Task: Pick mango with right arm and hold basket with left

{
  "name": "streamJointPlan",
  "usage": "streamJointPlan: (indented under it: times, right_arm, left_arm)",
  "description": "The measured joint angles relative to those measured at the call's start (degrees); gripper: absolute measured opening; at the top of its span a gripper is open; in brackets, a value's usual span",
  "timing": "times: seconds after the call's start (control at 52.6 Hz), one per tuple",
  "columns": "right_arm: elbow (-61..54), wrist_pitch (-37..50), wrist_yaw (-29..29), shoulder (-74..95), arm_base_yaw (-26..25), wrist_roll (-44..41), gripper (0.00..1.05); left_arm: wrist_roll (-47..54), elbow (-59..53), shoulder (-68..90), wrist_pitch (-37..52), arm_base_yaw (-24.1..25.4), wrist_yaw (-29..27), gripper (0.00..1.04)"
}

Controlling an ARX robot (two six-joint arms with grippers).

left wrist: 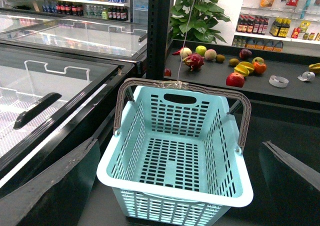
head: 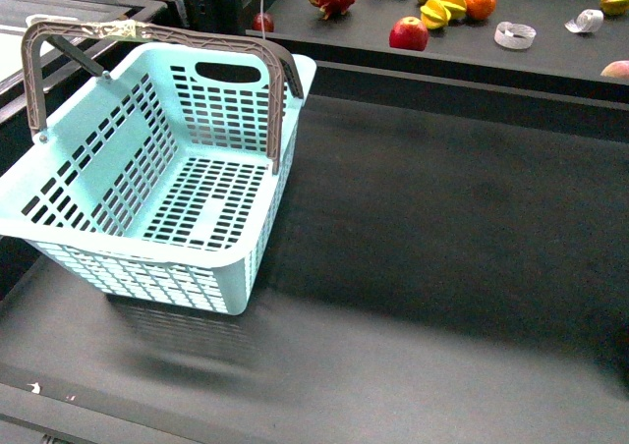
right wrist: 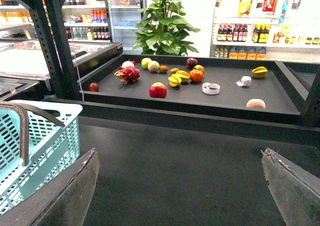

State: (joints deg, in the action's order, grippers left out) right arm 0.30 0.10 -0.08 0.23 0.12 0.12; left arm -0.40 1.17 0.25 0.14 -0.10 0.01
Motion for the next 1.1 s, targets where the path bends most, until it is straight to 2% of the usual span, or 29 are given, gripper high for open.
streamJointPlan:
  times: [0.684,0.703,0.722,0.741,0.779,0.836,0.912,1.102]
  right_arm:
    - [0.0,0.0,0.0,0.0,0.0,0.0,0.97]
    - [0.0,0.0,0.0,0.0,0.0,0.0,0.97]
    - [0.0,0.0,0.0,0.0,0.0,0.0,0.97]
    - [0.0,0.0,0.0,0.0,0.0,0.0,0.97]
    - [0.0,0.0,0.1,0.0,0.0,0.0,0.97]
    - [0.0,0.0,0.0,0.0,0.0,0.0,0.97]
    - [0.0,0.0,0.0,0.0,0.0,0.0,0.97]
    - [0.0,0.0,0.0,0.0,0.0,0.0,0.97]
  left_arm:
    - [0.0,0.0,0.0,0.0,0.0,-0.1,0.99]
    - [-1.5,0.0,0.7,1.0,-1.5,-4.7,0.99]
    - [-3.9,-0.1,2.9,4.6,-4.4,-13.2,0.99]
    - [-5.4,-0.1,4.7,7.1,-6.2,-18.2,0.99]
    - [-7.7,0.0,8.6,11.5,-8.5,-24.9,0.99]
    - [-13.0,0.0,16.5,17.7,-10.3,-32.0,0.99]
    - [-18.1,0.4,26.9,23.8,-10.6,-34.0,0.99]
    - [-29.2,7.9,54.8,35.8,-12.9,-32.5,0.99]
